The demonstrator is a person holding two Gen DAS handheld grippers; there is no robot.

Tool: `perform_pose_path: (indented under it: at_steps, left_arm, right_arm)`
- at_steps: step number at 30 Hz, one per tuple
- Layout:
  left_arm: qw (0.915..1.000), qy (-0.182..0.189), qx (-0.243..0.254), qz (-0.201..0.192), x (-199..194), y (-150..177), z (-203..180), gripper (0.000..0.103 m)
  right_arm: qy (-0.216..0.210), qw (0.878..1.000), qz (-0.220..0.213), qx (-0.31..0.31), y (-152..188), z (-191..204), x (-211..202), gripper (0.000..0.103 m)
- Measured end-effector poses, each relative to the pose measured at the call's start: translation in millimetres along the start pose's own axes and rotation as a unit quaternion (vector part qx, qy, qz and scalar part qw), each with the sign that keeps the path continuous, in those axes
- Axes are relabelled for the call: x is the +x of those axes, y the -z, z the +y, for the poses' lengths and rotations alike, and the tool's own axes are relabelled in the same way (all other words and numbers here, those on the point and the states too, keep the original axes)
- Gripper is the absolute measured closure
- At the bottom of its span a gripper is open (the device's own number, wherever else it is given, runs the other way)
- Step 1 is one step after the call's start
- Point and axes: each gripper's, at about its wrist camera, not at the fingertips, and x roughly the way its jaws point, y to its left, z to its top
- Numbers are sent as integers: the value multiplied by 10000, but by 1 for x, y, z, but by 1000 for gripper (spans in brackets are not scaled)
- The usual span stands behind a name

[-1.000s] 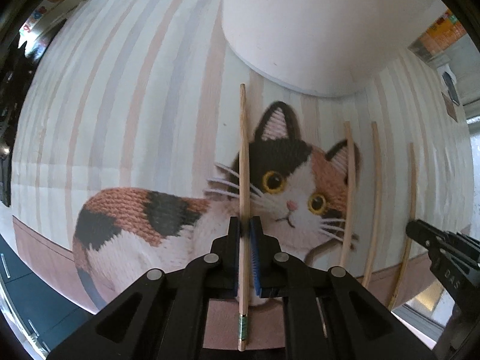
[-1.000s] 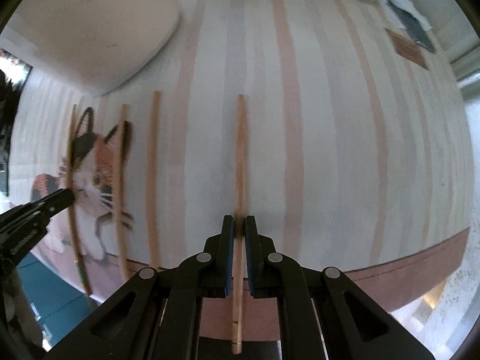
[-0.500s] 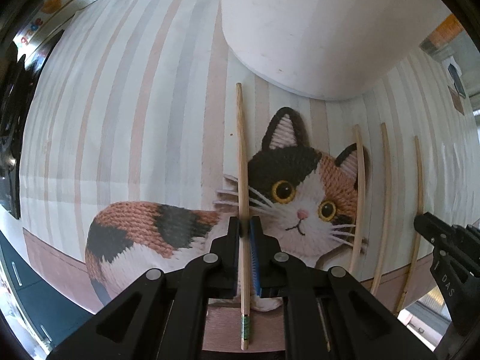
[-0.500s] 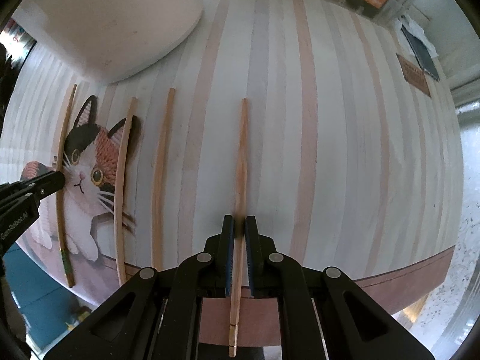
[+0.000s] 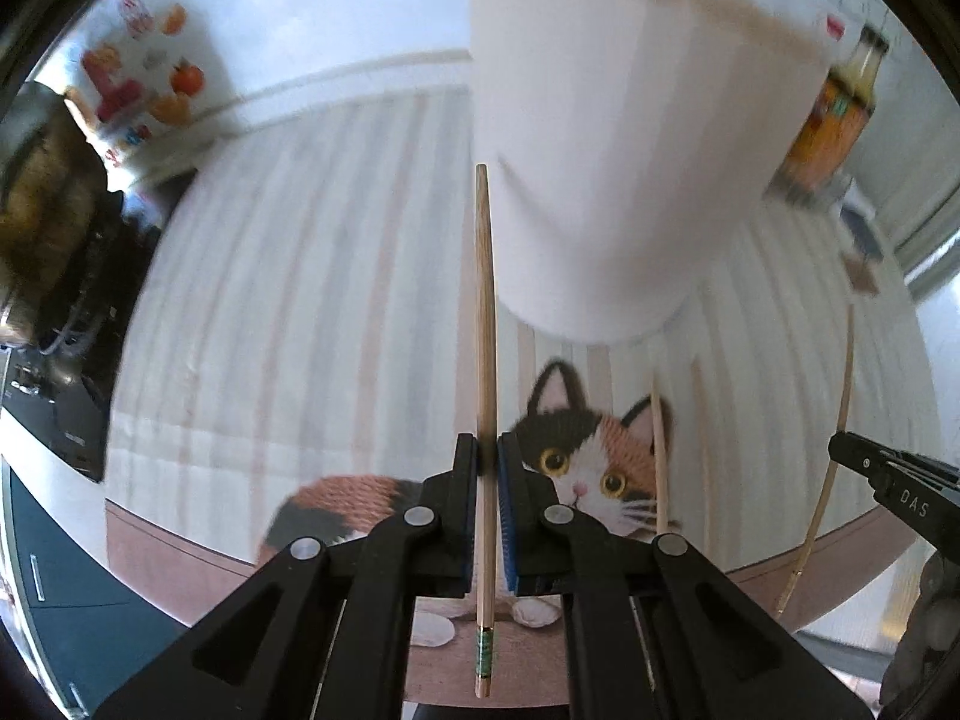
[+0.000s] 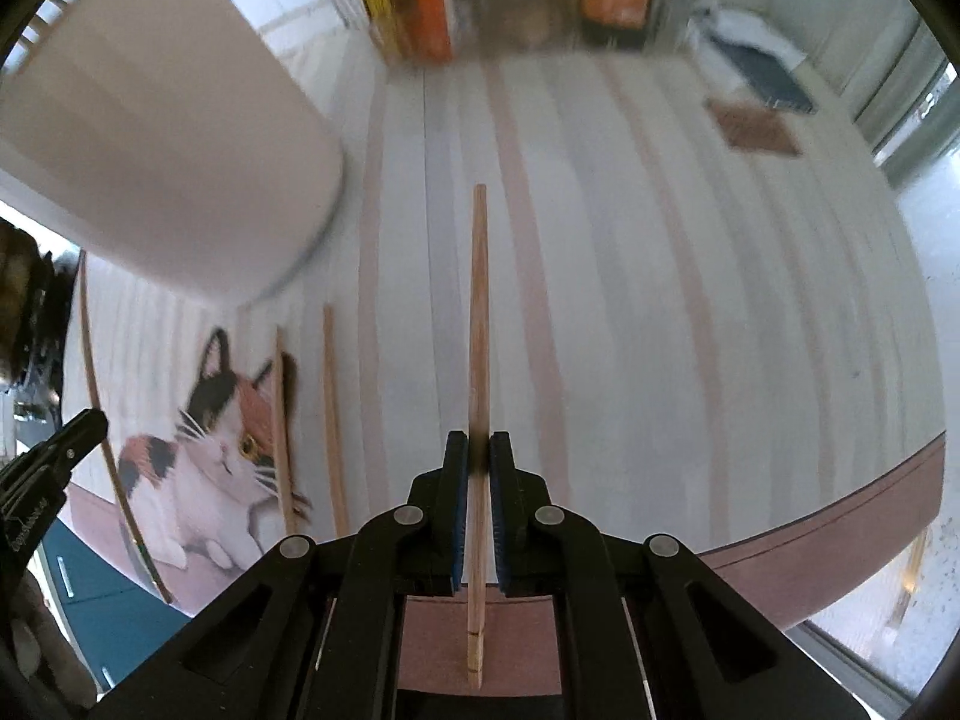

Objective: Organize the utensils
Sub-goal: 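Lift the left tool's chopstick over the cream holder while the right tool carries its chopstick there, then insert the left tool's chopstick into the holder and open while the right tool releases its chopstick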

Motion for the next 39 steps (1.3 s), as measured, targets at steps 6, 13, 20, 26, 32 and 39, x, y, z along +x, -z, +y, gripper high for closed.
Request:
perform_pose_path:
  at_steps: [6, 13, 20, 26, 32, 39]
  left_arm:
    - [9971, -25, -299, -705, -45, -1, 26, 98]
    - [9868, -64, -784, -1415, -94, -4, 60, 99]
    - [9577, 454, -1519, -2400, -174, -25, 87, 99]
    - [9202, 1205, -1839, -3239, -239, -48, 88, 99]
    - [8995, 1438, -1760, -3731, -252, -88, 70, 98]
    - [8956, 1316, -1793, -3852, -198, -137, 45, 98]
  right_arm:
    - [-59, 9973, -727, -82, -11, -1, -41, 96]
    - [-177, 9836, -1784, -188, -30, -7, -111, 96]
    - [-740, 9696, -2331, 79, -58, -7, -172, 96]
    - [-1477, 9564, -2489, 400, -83, -6, -220, 96]
    - [-1796, 9418, -2818, 373, -114, 10, -254, 96]
    - [-1754, 9367, -2984, 525, -158, 31, -246, 96]
